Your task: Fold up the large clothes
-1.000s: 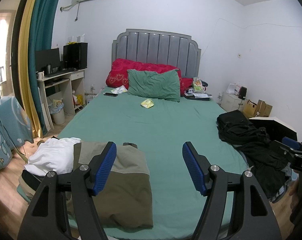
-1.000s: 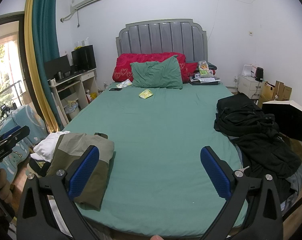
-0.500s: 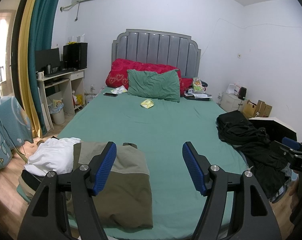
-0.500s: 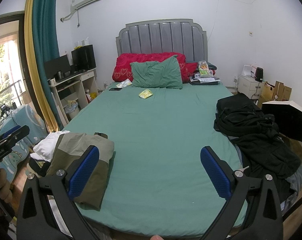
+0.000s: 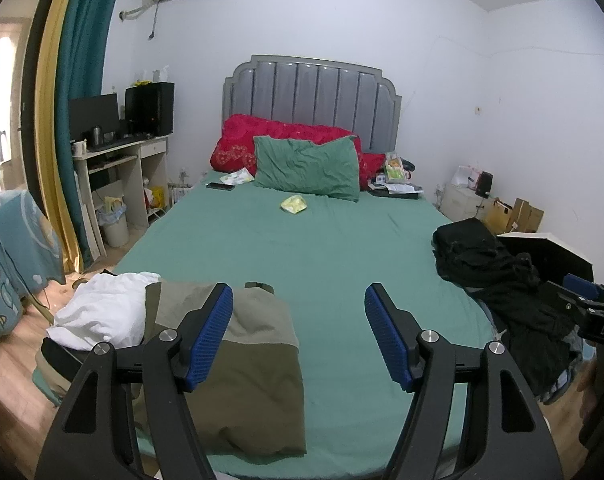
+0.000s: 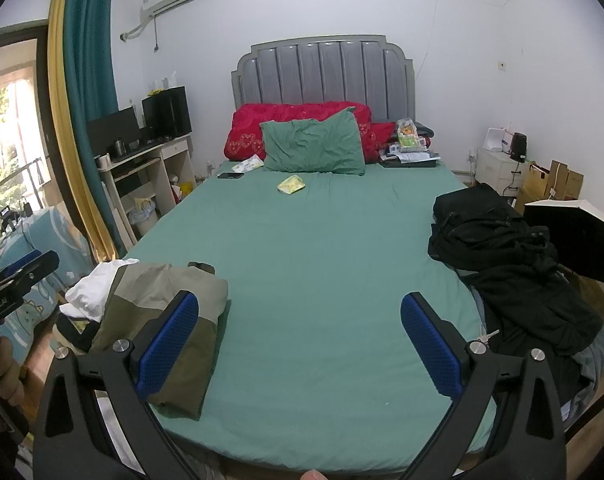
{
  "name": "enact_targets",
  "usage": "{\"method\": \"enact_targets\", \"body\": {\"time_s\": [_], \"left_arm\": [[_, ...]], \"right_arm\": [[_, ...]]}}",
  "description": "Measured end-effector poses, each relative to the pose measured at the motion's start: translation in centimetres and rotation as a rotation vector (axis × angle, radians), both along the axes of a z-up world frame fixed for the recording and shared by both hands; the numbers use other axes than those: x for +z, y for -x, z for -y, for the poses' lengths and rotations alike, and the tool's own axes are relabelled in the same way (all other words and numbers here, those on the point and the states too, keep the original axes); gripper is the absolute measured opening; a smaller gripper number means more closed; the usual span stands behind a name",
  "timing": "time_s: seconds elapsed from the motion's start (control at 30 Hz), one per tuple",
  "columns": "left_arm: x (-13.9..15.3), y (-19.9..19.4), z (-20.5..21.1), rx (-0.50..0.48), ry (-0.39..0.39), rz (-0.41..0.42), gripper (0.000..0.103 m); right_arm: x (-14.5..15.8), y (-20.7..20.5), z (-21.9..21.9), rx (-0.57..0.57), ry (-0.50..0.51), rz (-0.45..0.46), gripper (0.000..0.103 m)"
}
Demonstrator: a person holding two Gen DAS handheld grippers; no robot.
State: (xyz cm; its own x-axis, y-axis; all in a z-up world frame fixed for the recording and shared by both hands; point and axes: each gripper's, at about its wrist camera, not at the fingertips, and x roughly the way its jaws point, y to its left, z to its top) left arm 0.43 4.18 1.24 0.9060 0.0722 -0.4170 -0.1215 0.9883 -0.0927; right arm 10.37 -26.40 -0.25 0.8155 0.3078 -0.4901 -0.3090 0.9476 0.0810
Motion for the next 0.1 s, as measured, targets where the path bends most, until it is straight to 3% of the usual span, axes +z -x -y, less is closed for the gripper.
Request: {"method": "enact_targets", "body": {"time_s": [0.1], "left_arm": [[-0.12, 0.01, -0.07, -0.001, 0.001, -0.001, 0.072]], "right_arm": [[-0.13, -0.29, 0.11, 0.003, 0.002, -0.005, 0.100]]}}
